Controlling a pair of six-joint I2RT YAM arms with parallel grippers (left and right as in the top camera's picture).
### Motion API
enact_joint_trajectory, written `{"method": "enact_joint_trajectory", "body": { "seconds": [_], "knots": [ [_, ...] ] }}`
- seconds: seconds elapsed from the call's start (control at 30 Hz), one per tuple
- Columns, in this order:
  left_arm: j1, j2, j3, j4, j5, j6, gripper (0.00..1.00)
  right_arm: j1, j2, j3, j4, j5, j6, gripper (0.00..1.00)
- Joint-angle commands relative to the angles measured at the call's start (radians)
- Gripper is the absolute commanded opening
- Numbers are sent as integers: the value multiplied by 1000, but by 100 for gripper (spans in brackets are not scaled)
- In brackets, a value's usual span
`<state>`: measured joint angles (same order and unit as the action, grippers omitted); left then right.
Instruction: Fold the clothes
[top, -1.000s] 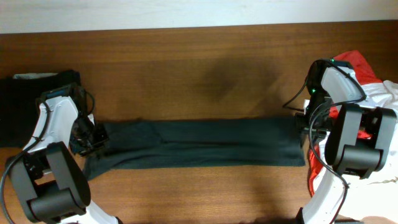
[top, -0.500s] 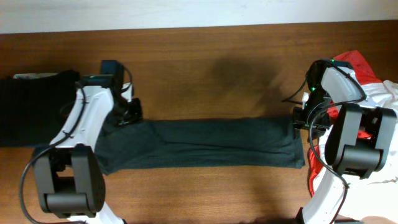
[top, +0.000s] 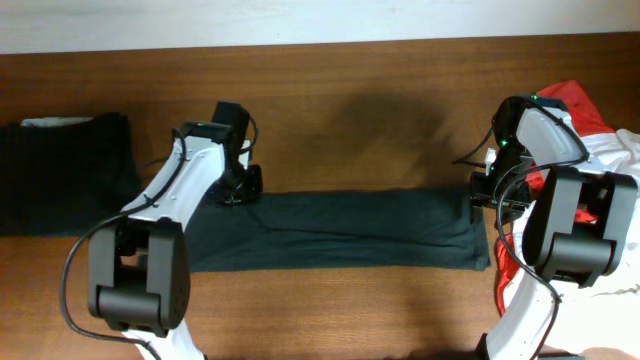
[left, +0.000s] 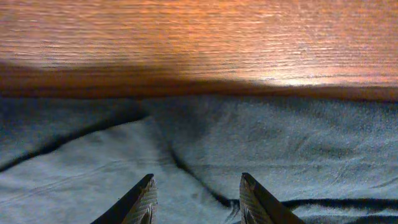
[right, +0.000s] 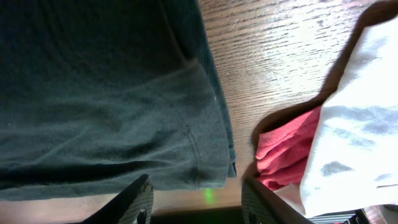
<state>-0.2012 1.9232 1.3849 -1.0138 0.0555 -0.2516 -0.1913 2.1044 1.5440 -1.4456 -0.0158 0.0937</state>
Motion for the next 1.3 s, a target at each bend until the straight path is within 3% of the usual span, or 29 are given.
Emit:
{"method": "enact_joint_trajectory", "body": {
  "seconds": [0.0,0.07,0.13,0.2,0.5,0.6,0.73,0.8,0.83,1.0,1.1,1.27],
  "knots": [
    [-3,31,3,-13,-8,-10,43,-27,-24,-8,-2,13,-13,50],
    [-3,56,3,-45,-7,-10,43,-78,-33,-8,-8,10,-13,50],
    [-3,64,-10,-65,-7,-10,43,-128,-39,-8,-5,-124,-134,56],
    [-2,52,0,-82,3,-10,44,-152,-39,-21,2,-225,-268,73],
    [91,-105,50,-102,27,-10,52,-138,-38,-240,232,-317,-348,72],
    [100,-105,50,-102,27,-10,56,-108,-38,-252,283,-325,-348,66],
    [99,-105,50,-105,27,-10,58,-57,-38,-252,327,-309,-347,36],
    [100,-105,50,-109,27,-10,58,-60,-38,-252,325,-249,-314,13],
    [99,-105,50,-113,27,-10,58,-63,-38,-252,325,-216,-287,7],
    [100,-105,50,-133,11,-9,58,-127,-40,-170,245,-6,-91,4],
    [101,-105,50,-163,-79,-9,58,-156,-76,-19,103,-37,-78,4],
    [135,-105,50,-171,-101,-10,60,31,-164,-5,15,-43,-82,4]
  ]
}}
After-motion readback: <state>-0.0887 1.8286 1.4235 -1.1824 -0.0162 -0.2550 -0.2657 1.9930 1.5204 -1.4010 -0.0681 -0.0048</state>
